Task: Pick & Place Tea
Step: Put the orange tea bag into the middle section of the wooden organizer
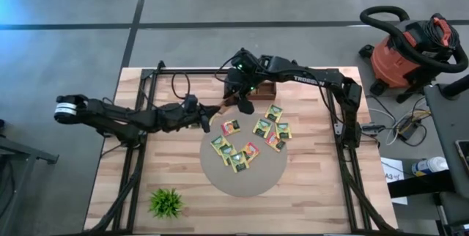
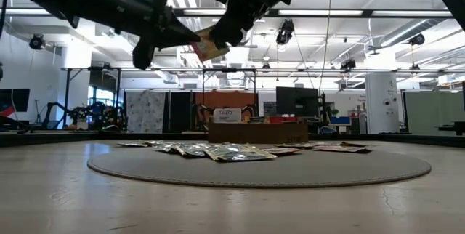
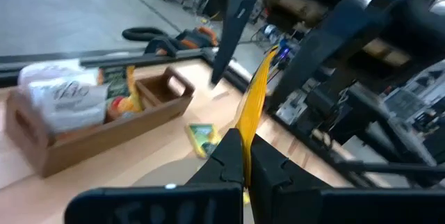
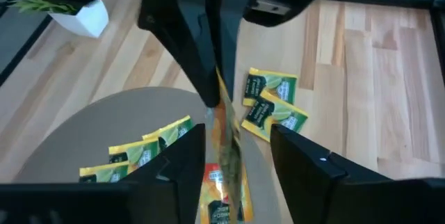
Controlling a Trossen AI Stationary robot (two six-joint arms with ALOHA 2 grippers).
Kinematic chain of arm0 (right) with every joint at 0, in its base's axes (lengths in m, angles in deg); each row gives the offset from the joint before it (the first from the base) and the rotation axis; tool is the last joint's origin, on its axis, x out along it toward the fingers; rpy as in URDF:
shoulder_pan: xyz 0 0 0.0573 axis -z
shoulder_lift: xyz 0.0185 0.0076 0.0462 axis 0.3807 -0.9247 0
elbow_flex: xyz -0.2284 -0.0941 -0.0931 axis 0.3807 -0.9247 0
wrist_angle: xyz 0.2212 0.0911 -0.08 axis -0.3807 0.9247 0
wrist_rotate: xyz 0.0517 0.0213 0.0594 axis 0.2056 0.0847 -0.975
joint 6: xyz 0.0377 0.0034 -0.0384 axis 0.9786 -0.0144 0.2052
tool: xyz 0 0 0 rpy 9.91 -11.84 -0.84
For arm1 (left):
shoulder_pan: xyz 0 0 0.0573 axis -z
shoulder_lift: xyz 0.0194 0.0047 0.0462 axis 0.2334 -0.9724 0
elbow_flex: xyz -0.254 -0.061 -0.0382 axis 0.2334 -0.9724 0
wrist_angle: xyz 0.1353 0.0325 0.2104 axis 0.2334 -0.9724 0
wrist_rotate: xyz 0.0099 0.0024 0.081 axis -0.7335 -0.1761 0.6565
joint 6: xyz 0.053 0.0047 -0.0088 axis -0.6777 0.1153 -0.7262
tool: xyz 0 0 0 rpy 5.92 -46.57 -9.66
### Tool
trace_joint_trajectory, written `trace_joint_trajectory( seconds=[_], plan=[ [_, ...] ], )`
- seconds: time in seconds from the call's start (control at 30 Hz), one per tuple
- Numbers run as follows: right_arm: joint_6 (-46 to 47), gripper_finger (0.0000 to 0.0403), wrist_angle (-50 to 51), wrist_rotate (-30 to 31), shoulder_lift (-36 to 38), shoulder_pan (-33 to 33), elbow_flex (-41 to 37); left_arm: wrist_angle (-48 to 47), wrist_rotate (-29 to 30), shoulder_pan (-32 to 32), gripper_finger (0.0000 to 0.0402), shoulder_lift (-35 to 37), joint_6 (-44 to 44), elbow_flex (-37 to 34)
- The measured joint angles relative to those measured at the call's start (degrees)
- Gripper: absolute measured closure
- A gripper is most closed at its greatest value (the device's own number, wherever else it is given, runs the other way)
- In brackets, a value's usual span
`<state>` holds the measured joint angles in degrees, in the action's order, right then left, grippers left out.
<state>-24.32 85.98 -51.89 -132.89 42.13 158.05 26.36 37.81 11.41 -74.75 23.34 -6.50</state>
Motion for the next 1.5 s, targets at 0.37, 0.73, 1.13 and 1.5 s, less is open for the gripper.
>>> trace_joint_trajectory(
  seconds=[0.37,0.73,1.13,1.5],
  plan=[
    [0.00,0.0375,0.75,0.02,-0.01,0.02,-0.04,0.53,0.79,-0.04,0.0397,-0.62,-0.52,1.06],
    [1.07,0.0394,1.85,0.83,-0.16,-0.02,-0.06,-1.56,1.25,0.08,0.0385,-1.59,1.38,0.97],
    [0.58,0.0394,5.30,4.10,-0.10,0.15,-0.06,-4.04,0.87,0.41,0.0383,-2.29,2.03,0.90],
    [-0.19,0.0394,10.27,8.58,-0.03,0.15,-0.32,-4.11,0.87,0.39,0.0369,-2.16,1.86,0.96]
  ],
)
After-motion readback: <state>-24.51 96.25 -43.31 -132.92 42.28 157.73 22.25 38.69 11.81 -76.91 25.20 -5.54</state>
